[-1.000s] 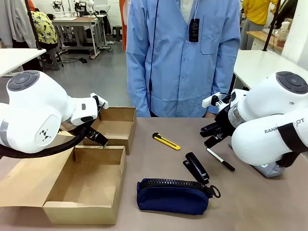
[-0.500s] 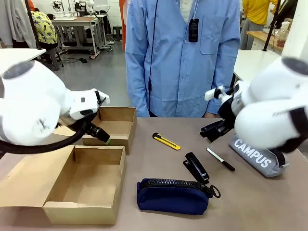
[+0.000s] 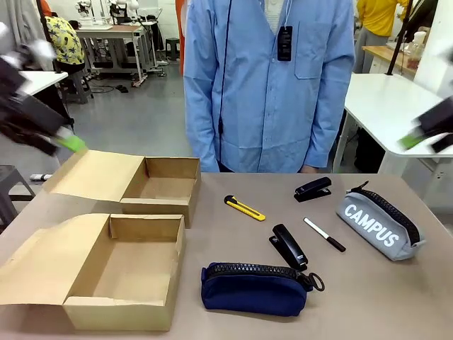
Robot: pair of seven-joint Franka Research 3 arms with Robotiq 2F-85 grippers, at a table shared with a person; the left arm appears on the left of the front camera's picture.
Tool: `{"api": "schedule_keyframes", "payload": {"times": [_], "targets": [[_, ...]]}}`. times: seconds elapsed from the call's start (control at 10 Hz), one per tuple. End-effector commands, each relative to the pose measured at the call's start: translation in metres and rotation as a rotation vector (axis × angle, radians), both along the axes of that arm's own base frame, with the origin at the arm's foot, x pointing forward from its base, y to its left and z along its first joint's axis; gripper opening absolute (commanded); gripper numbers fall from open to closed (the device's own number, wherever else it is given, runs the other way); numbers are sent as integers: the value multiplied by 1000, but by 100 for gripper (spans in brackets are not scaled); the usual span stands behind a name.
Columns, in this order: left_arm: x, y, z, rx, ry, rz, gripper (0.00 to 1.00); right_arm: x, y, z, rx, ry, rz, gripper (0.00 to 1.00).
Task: Place items inside the box.
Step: Pick up a Pencil pouch or Stapler and place it inside the Mailer Box closest to the robot.
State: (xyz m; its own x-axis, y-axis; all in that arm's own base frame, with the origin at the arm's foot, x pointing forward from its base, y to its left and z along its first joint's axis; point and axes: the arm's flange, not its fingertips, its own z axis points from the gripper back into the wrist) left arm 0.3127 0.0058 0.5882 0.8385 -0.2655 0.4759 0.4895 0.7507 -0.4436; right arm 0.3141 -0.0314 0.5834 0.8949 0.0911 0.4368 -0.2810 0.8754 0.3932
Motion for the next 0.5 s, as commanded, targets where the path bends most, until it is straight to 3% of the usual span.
{"api": "schedule_keyframes", "payload": {"times": [0.0, 0.1, 0.2, 0.3, 0.4], "targets": [[37, 113, -16, -371, 140, 129, 100, -11, -112, -21, 296, 15, -196, 100], [35, 170, -35, -567, 88, 249, 100, -29, -163, -41, 441, 5, -308, 100], [31, 208, -70, -765, 88, 363, 100, -50, -206, -69, 586, 6, -428, 100], [28, 216, -101, -847, 88, 480, 100, -65, -226, -89, 637, 5, -525, 100], [33, 218, -124, -928, 124, 515, 100, -75, -233, -102, 680, -7, -580, 100]]}}
